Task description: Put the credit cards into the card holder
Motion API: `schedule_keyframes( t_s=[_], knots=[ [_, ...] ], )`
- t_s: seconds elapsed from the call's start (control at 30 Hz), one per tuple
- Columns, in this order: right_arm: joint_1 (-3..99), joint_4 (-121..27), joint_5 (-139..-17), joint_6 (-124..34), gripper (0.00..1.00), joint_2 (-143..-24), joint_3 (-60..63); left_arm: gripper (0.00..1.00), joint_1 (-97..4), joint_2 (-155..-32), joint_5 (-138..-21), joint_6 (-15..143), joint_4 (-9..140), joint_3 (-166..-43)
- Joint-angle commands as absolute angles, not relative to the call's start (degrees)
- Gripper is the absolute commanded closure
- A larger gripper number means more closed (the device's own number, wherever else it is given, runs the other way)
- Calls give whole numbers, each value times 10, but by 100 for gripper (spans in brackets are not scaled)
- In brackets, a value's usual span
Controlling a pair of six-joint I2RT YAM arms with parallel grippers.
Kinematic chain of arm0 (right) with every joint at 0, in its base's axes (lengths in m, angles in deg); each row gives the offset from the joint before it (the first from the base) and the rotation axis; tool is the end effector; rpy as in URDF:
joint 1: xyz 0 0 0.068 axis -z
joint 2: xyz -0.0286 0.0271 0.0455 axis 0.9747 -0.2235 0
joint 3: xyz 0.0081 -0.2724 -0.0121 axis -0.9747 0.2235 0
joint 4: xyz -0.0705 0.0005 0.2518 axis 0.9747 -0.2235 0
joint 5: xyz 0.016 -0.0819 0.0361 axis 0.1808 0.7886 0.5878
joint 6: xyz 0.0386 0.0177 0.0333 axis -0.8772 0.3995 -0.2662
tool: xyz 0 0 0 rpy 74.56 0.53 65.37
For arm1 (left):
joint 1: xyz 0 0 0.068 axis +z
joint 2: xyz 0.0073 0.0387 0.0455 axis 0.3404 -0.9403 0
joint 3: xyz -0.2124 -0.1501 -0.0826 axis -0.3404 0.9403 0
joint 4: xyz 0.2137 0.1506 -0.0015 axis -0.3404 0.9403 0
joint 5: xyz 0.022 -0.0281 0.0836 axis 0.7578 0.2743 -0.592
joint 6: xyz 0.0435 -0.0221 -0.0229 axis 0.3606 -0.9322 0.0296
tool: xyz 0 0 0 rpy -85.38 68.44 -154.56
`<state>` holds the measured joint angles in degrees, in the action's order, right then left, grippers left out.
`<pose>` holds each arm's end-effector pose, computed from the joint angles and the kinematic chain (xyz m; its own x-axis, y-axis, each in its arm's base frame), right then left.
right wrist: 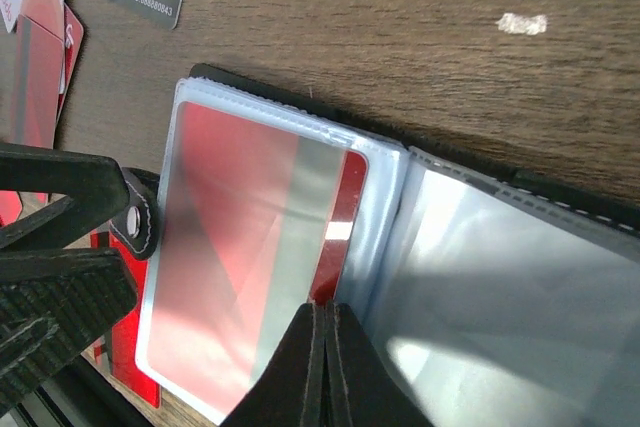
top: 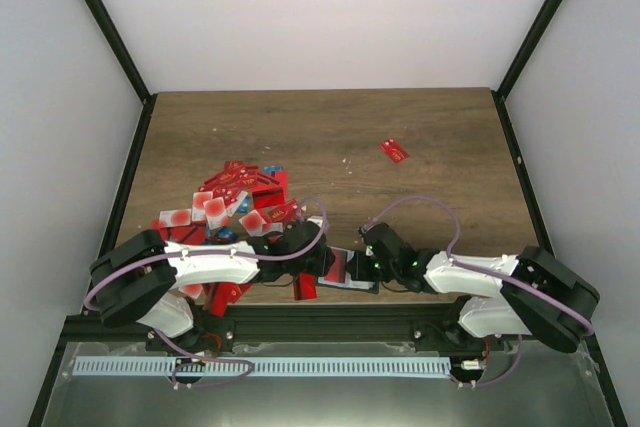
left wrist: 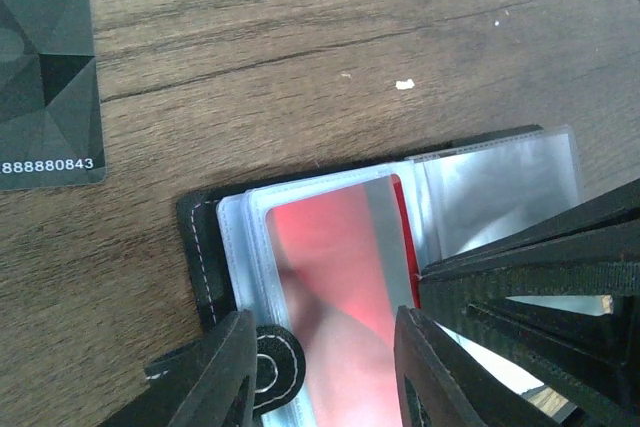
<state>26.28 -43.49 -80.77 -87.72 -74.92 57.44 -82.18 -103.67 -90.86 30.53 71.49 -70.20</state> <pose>0.1256 0.1639 0.1231 -0.9481 0.0241 -0.3170 -0.1726 0.7984 0.5769 0.1306 -0.2445 0.1510 -0.8688 0.1446 -0.4735 0.3632 0.8361 -0.4111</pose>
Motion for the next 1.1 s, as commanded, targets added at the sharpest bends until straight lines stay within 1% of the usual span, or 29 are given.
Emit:
schedule_keyframes(
  t_s=[0.0, 0.1, 0.3, 0.4, 0.47, 0.93, 1.07],
  knots=[
    [265, -465, -783, -882, 99, -768, 599, 59, -817, -1049, -915, 318, 723, -718],
    [265, -460, -783, -881, 99, -777, 600, 55, -813, -1057, -903, 331, 707, -718],
    [265, -452, -788, -882, 99, -782, 607, 51, -792, -1076, -885, 349, 689, -725],
    [265, -451, -788, -883, 99, -780, 609, 47, -788, -1084, -866, 370, 671, -726],
    [265, -449, -787, -883, 99, -780, 611, 46, -789, -1089, -853, 373, 660, -724],
    [265, -441, -787, -886, 99, -781, 619, 45, -788, -1101, -821, 371, 638, -721],
    [265, -444, -786, -884, 99, -779, 619, 45, -788, -1095, -848, 370, 668, -726]
  ],
)
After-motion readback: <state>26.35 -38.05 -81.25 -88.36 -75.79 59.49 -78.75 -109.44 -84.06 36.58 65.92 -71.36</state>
